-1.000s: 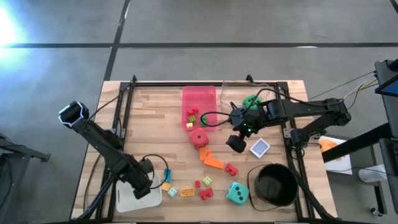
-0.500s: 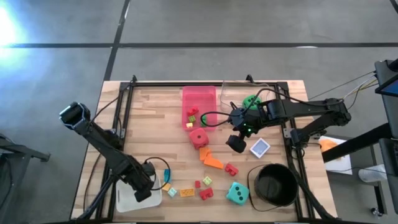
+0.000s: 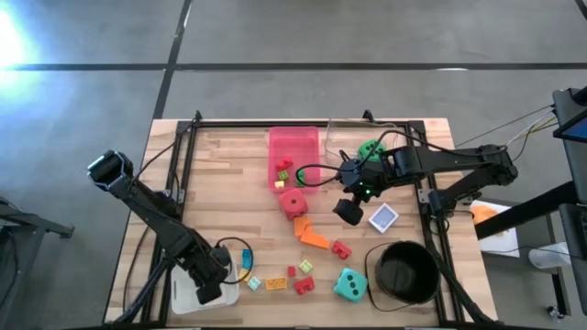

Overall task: Pick & Place Toys
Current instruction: Put the blue game piece into the red bin

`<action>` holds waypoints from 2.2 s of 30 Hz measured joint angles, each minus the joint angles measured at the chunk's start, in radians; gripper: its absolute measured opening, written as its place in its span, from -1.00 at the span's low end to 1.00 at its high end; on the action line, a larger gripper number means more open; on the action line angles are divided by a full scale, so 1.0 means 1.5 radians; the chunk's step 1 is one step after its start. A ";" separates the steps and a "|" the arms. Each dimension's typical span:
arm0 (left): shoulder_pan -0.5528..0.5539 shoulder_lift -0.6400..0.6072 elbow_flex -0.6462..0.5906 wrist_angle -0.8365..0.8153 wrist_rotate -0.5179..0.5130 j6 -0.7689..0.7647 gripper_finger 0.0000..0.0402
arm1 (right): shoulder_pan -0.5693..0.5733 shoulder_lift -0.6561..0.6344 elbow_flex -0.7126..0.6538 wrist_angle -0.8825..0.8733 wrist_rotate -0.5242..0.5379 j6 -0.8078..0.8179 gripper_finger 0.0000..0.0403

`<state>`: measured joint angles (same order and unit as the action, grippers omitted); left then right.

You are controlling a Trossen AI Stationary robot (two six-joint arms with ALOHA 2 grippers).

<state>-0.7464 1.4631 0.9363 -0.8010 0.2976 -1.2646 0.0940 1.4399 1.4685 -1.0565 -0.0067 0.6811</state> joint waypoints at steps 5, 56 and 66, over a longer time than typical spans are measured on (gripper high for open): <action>0.000 0.000 0.000 0.000 0.006 -0.016 -1.00 | 0.000 0.000 0.000 0.000 0.000 0.000 0.82; 0.313 0.068 0.025 0.010 -0.089 -0.042 0.22 | 0.000 0.000 0.000 0.000 0.000 0.000 0.82; 0.306 0.140 0.032 0.054 -0.063 -0.086 0.22 | 0.000 0.000 0.000 0.000 0.000 0.000 0.82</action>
<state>-0.2871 1.6727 0.9844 -0.7196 0.2031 -1.3931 0.0937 1.4399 1.4685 -1.0563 -0.0069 0.6807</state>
